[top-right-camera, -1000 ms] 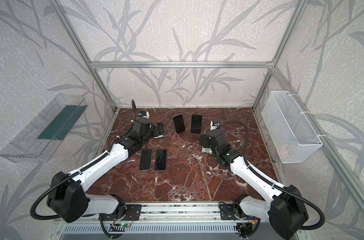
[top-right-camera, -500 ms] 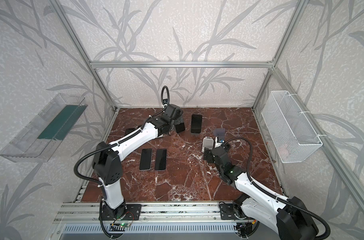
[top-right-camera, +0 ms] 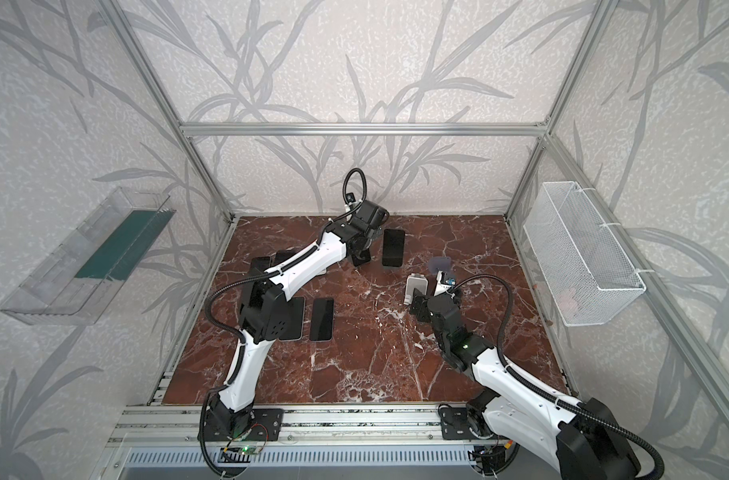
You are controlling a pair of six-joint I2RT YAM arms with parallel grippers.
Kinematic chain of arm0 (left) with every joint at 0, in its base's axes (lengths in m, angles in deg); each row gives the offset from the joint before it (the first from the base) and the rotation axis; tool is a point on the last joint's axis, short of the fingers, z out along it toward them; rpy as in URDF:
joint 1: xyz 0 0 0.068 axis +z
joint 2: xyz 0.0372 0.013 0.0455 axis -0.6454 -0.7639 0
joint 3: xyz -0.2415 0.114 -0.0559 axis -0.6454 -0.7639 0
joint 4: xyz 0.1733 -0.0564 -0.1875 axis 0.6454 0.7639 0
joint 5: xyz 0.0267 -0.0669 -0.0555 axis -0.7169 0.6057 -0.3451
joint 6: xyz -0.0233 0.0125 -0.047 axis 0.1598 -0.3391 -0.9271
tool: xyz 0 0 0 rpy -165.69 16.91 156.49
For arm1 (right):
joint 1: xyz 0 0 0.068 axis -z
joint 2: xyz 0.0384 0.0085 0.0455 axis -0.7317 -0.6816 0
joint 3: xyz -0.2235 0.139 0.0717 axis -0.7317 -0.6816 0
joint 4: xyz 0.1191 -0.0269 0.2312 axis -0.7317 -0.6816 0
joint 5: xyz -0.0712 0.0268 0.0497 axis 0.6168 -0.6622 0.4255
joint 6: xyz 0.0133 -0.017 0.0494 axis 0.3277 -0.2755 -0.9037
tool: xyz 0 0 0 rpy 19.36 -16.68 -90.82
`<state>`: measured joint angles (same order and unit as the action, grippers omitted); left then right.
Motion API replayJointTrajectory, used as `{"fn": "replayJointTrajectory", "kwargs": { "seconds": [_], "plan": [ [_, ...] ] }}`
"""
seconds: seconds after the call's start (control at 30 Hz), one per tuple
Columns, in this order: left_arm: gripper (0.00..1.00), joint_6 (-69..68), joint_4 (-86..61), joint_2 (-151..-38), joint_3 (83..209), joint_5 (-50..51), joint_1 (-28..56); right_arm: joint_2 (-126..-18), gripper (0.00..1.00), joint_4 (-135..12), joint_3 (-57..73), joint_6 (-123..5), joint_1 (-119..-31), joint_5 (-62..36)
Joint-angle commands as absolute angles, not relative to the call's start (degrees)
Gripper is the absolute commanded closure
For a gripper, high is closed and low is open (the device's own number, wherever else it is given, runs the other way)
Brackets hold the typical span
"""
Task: Remove the phone from the phone stand
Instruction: 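Close the left gripper on the teal-edged phone's top edge, then lift the teal-edged phone up off its dark round stand with the left gripper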
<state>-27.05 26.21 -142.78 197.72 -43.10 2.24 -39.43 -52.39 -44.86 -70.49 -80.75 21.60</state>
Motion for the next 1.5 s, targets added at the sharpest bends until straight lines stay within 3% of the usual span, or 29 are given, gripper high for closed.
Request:
{"fn": "replayJointTrajectory", "kwargs": {
  "seconds": [0.0,0.2,0.67,1.47],
  "plan": [
    [0.01,-28.94,30.28,-145.68,201.4,-46.9,1.99,-38.65,0.09,-50.7,-45.5,-70.94,-81.03,22.51],
    [0.01,-27.79,32.92,-150.7,206.27,-48.63,2.12,-38.62,0.08,-49.59,-46.04,-70.85,-81.06,22.51],
    [0.03,-23.57,23.2,-152.01,200.66,-49.44,2.39,-40.57,0.06,-48.44,-45.69,-70.94,-81.07,19.53],
    [0.27,-18.74,16.83,-150.09,191.89,-48.84,3.67,-39.69,0.06,-48.53,-45.68,-70.94,-81.09,18.38]
  ]
}}
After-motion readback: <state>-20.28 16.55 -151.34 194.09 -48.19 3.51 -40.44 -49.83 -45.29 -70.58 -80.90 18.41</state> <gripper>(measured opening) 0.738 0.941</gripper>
